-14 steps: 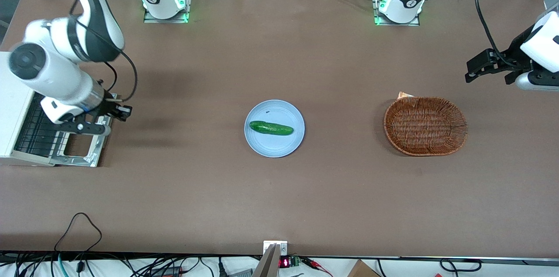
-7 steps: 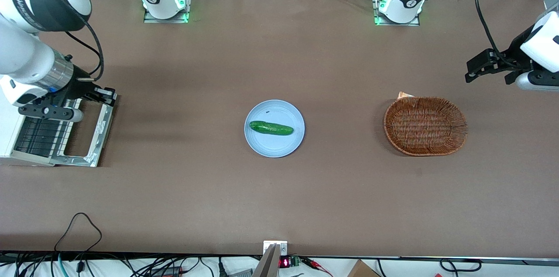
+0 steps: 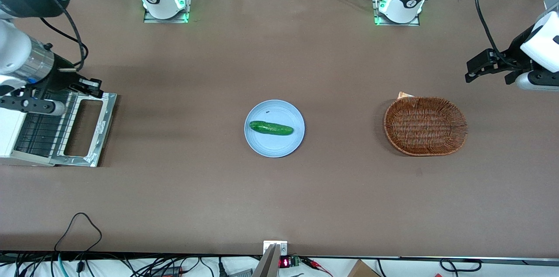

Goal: Open oven door with right arm only
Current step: 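Lift the right gripper away from the open oven door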

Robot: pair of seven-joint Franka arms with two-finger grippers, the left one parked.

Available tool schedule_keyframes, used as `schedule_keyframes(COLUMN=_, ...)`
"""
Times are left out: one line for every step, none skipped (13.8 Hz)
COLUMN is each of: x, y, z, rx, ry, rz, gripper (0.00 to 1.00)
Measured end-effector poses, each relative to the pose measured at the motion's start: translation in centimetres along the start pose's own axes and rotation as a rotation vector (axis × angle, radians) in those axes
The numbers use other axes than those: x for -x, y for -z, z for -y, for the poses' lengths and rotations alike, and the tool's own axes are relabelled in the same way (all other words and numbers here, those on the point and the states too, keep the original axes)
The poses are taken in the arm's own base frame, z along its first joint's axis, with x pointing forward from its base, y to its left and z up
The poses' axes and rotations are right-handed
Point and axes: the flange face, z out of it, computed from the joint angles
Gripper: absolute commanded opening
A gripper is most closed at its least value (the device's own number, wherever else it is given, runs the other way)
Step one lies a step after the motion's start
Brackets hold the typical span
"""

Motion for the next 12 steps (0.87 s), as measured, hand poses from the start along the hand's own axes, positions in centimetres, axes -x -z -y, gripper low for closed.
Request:
schedule_keyframes(x=0.3, y=0.6, z=-0.1, rx=0.004, ry=-0.001, rz=0.019, gripper=0.07)
schedule_keyframes(x=0.6, y=1.4, z=-0.2, rx=0.007, ry=0.0, rz=0.032, gripper=0.1)
schedule_keyframes(x=0.9, y=2.3, z=-0.2, rx=0.009, ry=0.001, rz=0.036, gripper=0.13)
schedule_keyframes(x=1.1, y=2.8, z=-0.2, rx=0.009, ry=0.002, rz=0.035, gripper=0.19)
schedule_keyframes(x=1.1, y=3.1, z=-0.2, rx=0.008, ry=0.002, rz=0.033, gripper=0.61)
schedule_keyframes(x=1.1, y=3.2, z=-0.2, rx=0.008, ry=0.002, rz=0.033, gripper=0.99)
schedule_keyframes(x=1.1, y=3.1, z=-0.2, rx=0.008, ry=0.002, rz=0.034, gripper=1.0)
schedule_keyframes(x=1.1, y=3.1, z=-0.2, rx=0.009, ry=0.002, rz=0.034, gripper=1.0)
schedule_keyframes(x=1.1, y=3.1, z=-0.2, rx=0.009, ry=0.002, rz=0.034, gripper=1.0)
schedule_keyframes(x=1.1, y=3.1, z=-0.2, rx=0.009, ry=0.002, rz=0.035, gripper=1.0)
schedule_keyframes(x=1.1, y=3.1, z=-0.2, rx=0.009, ry=0.002, rz=0.035, gripper=1.0)
schedule_keyframes(x=1.1, y=3.0, z=-0.2, rx=0.009, ry=0.002, rz=0.035, gripper=1.0)
